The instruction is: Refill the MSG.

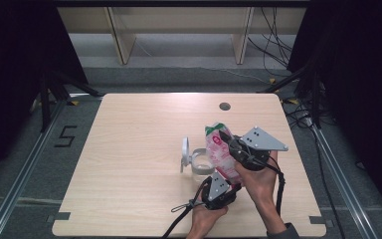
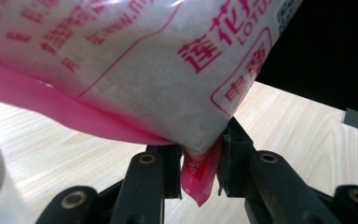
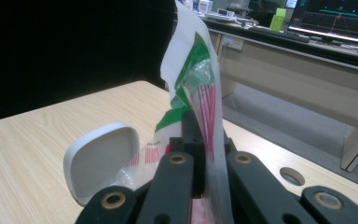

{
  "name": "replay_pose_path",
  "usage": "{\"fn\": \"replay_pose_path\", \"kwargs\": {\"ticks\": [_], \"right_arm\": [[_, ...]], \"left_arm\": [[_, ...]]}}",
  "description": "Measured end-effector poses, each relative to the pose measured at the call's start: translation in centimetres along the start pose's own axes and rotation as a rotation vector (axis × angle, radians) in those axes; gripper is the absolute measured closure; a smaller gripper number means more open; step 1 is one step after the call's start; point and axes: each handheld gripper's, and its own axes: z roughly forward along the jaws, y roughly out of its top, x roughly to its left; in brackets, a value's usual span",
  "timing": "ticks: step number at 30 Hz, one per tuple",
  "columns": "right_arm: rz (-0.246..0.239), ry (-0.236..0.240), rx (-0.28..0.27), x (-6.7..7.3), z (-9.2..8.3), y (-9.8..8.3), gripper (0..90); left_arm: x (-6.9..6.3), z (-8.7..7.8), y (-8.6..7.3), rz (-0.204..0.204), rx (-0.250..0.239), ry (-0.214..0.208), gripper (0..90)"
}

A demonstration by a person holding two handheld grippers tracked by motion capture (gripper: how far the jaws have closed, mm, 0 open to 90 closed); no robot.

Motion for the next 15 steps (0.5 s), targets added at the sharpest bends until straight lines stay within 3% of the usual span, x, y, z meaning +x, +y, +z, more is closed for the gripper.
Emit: {"fn": "replay_pose_path", "kwargs": {"ticks": [2, 6, 10, 15], "right_arm": [[-0.026, -0.005, -0.01, -0.06, 0.25, 0.04, 90.0], [-0.004, 0.005, 0.002, 0.16, 0.53, 0.13, 90.0], [-0.049, 0.004, 0.01, 0.11, 0.87, 0.15, 90.0], [-0.05, 0.008, 0.012, 0.12, 1.17, 0.08, 90.0]], "left_arm": [[-0.03, 0.2, -0.03, 0.001, -0.017, -0.011, 73.4], [-0.04, 0.31, 0.02, 0.01, -0.018, -0.013, 73.6], [-0.08, 0.63, -0.08, 0.005, -0.025, -0.029, 73.6], [0.09, 0.76, -0.12, 0.0, -0.023, -0.027, 73.7]]}}
